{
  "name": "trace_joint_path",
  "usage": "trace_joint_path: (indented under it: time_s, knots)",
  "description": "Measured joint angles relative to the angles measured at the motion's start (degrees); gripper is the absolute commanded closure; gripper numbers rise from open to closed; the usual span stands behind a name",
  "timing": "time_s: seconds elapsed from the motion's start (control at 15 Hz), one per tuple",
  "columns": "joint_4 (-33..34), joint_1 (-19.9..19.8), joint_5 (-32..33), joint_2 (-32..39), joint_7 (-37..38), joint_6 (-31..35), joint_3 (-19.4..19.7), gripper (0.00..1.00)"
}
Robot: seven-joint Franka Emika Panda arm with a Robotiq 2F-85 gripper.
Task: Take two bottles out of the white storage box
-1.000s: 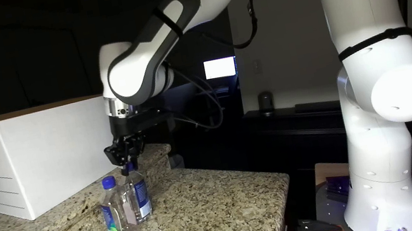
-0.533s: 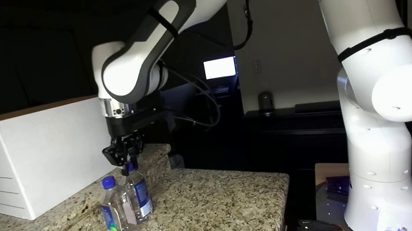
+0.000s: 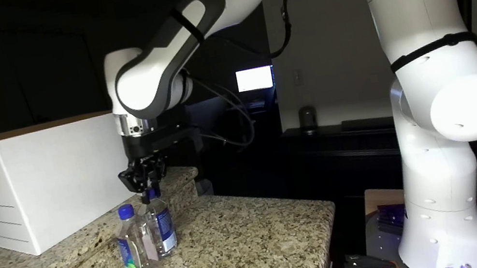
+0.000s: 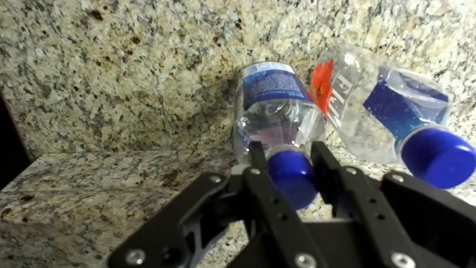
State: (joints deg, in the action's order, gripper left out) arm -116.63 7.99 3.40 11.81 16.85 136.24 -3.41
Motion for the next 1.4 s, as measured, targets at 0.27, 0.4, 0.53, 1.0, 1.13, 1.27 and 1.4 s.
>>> trace_joint_path:
  time_s: [0.27,0.4,0.53,1.0,1.13,1.27,1.4]
  knots:
    - [0.67,0.00,0.00,0.14,0.52,-1.81,0.11,0.85]
    - [0.85,0.00,0.00,0.17,0.54,-2.42,0.15,0.86]
    - [0.95,0.00,0.00,0.19,0.54,-2.76,0.17,0.40]
    - [1.04,0.00,0.00,1.50,0.57,-3.88,0.34,0.02]
    - [1.04,0.00,0.00,1.93,0.58,-3.88,0.41,0.00]
    - [1.19,0.00,0.00,1.92,0.58,-3.88,0.45,0.00]
    - [1.91,0.02,0.00,1.40,0.59,-3.89,0.45,0.00]
